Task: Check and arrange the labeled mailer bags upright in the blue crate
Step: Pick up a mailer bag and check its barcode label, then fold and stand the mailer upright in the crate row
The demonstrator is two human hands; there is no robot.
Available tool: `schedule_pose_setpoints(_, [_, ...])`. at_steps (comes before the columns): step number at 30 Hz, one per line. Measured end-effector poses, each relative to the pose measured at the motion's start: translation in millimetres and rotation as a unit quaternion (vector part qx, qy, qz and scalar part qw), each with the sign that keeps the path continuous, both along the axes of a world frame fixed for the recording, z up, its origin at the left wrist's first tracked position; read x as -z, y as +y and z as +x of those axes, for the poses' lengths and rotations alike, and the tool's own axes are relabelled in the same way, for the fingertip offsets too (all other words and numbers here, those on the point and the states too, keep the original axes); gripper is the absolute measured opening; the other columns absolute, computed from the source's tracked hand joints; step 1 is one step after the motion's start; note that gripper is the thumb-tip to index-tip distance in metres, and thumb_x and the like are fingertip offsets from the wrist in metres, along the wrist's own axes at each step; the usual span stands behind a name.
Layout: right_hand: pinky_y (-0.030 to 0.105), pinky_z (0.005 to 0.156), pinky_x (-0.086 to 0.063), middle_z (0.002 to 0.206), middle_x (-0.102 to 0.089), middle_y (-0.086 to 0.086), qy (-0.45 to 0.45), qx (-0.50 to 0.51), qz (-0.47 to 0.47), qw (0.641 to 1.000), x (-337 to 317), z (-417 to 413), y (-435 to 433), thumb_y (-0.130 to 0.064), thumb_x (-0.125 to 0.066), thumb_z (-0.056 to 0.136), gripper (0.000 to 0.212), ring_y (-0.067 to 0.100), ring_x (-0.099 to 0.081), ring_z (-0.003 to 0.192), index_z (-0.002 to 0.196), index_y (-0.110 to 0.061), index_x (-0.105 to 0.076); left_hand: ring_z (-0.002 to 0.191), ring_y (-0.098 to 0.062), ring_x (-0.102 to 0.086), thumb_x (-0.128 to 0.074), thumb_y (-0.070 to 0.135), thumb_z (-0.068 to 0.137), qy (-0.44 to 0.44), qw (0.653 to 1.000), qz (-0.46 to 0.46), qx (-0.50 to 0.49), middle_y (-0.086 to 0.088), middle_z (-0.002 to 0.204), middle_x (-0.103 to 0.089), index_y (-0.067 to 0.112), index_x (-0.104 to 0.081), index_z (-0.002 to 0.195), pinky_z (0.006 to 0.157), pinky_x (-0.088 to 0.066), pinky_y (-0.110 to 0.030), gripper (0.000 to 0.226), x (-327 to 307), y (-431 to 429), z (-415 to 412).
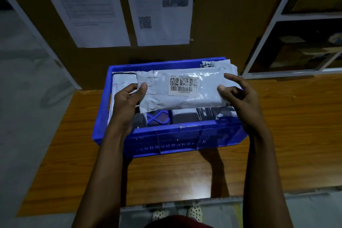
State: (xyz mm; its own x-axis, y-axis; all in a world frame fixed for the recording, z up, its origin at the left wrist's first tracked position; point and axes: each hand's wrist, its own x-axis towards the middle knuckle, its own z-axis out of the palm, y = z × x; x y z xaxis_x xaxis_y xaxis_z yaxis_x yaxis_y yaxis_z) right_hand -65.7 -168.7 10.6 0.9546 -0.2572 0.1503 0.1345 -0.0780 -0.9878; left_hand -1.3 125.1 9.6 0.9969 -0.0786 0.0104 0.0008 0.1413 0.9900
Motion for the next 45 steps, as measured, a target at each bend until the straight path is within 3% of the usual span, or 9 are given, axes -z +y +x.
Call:
schedule_pose_setpoints(5, [0.021,0.07,-0.054,0.073,-0.06,-0.006,0.033,-0.014,-0.017,0.999,5,-1,-4,-0.023,-0.073,0.093,0.059,0.011,-0.062,0.076,0.147,-0.029,-0.049,0.101,-0.019,-0.074,-0.063,0.02,0.1,0.007,1.0,-0.004,-0.013,-0.007,0.106,-0.078,0.002,-0.072,0.112,0.086,-0.056,-0.03,0.023,0,-1,5])
schedule_pose_setpoints(9, [0.023,0.073,-0.059,0.122,-0.064,-0.009,0.042,0.01,-0.042,0.998,0,-3,-2,-0.038,-0.074,0.088,0.068,0.003,-0.069,0.1,0.148,-0.041,-0.042,0.112,-0.029,-0.07,-0.066,0.024,0.098,0.038,0.999,-0.008,0.012,-0.011,0.114,-0.076,0.007,-0.074,0.112,0.102,-0.053,-0.045,0.024,5,0,13])
schedule_pose_setpoints(16, [0.039,0.09,-0.061,0.124,-0.069,-0.008,0.047,-0.039,-0.099,0.993,-9,-7,-4,-0.043,-0.075,0.085,0.061,0.007,-0.067,0.111,0.142,-0.042,-0.052,0.092,-0.026,-0.075,-0.067,0.022,0.096,0.082,0.993,0.022,0.084,-0.015,0.108,-0.077,0.003,-0.074,0.111,0.076,-0.058,-0.035,0.025,-6,-3,22])
schedule_pose_setpoints(22, [0.044,0.097,-0.059,0.114,-0.075,-0.005,0.094,-0.162,-0.122,0.975,-18,-8,10,-0.042,-0.073,0.083,0.057,0.011,-0.07,0.11,0.137,-0.038,-0.057,0.093,-0.026,-0.074,-0.066,0.021,0.095,0.085,0.982,0.044,0.165,-0.017,0.109,-0.076,-0.001,-0.073,0.112,0.079,-0.06,-0.034,0.029,-16,-11,28])
schedule_pose_setpoints(26, [0.025,0.072,-0.056,0.073,-0.069,-0.004,0.108,-0.227,-0.06,0.966,-19,-7,24,-0.011,-0.076,0.09,0.048,0.007,-0.071,0.077,0.135,-0.018,-0.061,0.091,-0.022,-0.072,-0.064,0.02,0.097,0.083,0.981,0.032,0.173,-0.014,0.108,-0.075,-0.002,-0.071,0.116,0.077,-0.06,-0.029,0.03,-19,-16,29])
schedule_pose_setpoints(32, [0.025,0.061,-0.054,0.06,-0.062,-0.007,0.094,-0.155,0.0,0.983,-17,7,44,-0.009,-0.079,0.089,0.046,0.009,-0.069,0.065,0.129,-0.016,-0.058,0.088,-0.024,-0.069,-0.054,0.053,0.098,0.148,0.983,-0.086,0.061,-0.012,0.104,-0.071,0.006,-0.066,0.125,0.072,-0.059,-0.039,0.056,-8,0,35])
schedule_pose_setpoints(39, [0.034,0.062,-0.058,0.095,-0.08,0.006,0.113,-0.067,0.067,0.989,-5,29,73,-0.014,-0.075,0.092,0.043,0.018,-0.078,0.089,0.127,-0.014,-0.051,0.087,-0.023,-0.069,-0.077,0.04,0.083,0.15,0.983,0.013,0.102,-0.004,0.1,-0.075,0.011,-0.067,0.118,0.07,-0.057,-0.038,0.047,13,4,10])
schedule_pose_setpoints(42, [0.031,0.06,-0.06,0.095,-0.08,0.003,0.124,-0.068,0.077,0.987,-3,38,90,-0.015,-0.075,0.092,0.042,0.016,-0.078,0.085,0.126,-0.015,-0.05,0.093,-0.027,-0.074,-0.083,0.032,0.082,0.142,0.988,0.061,0.029,-0.003,0.101,-0.079,0.019,-0.068,0.117,0.077,-0.061,-0.046,0.04,7,4,7])
schedule_pose_setpoints(45, [0.031,0.055,-0.059,0.095,-0.079,0.005,0.128,-0.07,0.091,0.985,-3,54,110,-0.013,-0.076,0.091,0.046,0.012,-0.076,0.076,0.128,-0.013,-0.049,0.087,-0.022,-0.075,-0.084,0.024,0.082,0.111,0.988,0.077,-0.076,-0.003,0.095,-0.079,0.02,-0.068,0.114,0.067,-0.059,-0.034,0.036,6,14,12])
